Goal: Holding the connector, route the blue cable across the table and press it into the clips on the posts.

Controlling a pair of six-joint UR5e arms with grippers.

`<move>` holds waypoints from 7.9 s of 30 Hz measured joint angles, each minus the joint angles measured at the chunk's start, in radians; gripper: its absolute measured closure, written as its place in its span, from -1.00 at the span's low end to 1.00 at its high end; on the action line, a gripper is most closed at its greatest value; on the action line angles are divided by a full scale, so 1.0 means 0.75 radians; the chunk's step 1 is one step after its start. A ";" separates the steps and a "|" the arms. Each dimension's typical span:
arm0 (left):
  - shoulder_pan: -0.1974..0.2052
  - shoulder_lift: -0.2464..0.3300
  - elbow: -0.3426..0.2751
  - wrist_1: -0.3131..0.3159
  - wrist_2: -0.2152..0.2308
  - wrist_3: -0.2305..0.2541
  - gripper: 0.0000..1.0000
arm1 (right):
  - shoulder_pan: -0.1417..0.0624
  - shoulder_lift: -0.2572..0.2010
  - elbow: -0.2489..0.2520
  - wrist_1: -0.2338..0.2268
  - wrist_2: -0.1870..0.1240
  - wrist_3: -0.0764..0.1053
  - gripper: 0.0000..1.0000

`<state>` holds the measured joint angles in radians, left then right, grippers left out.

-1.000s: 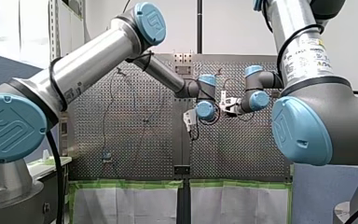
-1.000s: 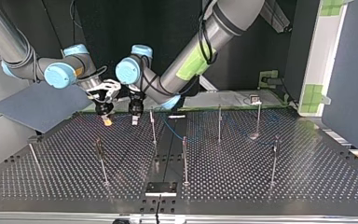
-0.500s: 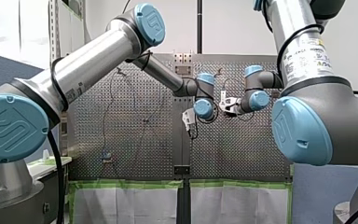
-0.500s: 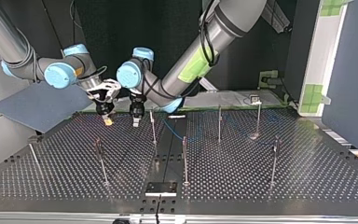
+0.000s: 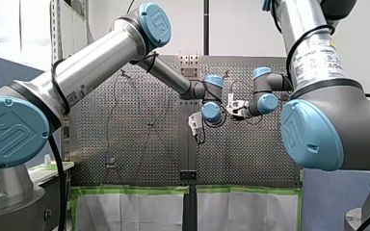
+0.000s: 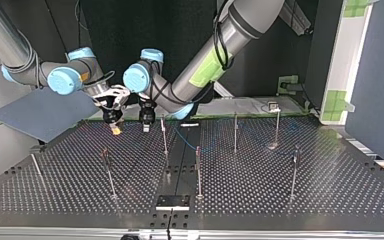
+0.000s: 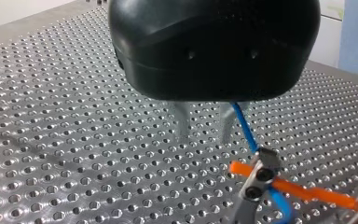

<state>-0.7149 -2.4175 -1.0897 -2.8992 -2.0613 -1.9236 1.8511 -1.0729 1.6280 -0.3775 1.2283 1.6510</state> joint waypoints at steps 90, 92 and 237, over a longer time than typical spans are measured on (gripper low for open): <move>0.053 0.184 0.145 0.047 0.129 0.068 1.00 | -0.073 -0.377 -0.099 0.107 -0.029 0.206 1.00; 0.063 0.182 0.148 0.058 0.138 0.068 1.00 | -0.079 -0.366 -0.099 0.105 -0.030 0.206 1.00; 0.069 0.181 0.148 0.058 0.141 0.071 -1.00 | -0.059 -0.358 -0.100 0.107 -0.034 0.206 1.00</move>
<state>-0.6629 -2.2817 -0.9784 -2.8557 -1.9552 -1.8704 1.8066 -1.3415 1.5529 -0.2975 1.2029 1.8058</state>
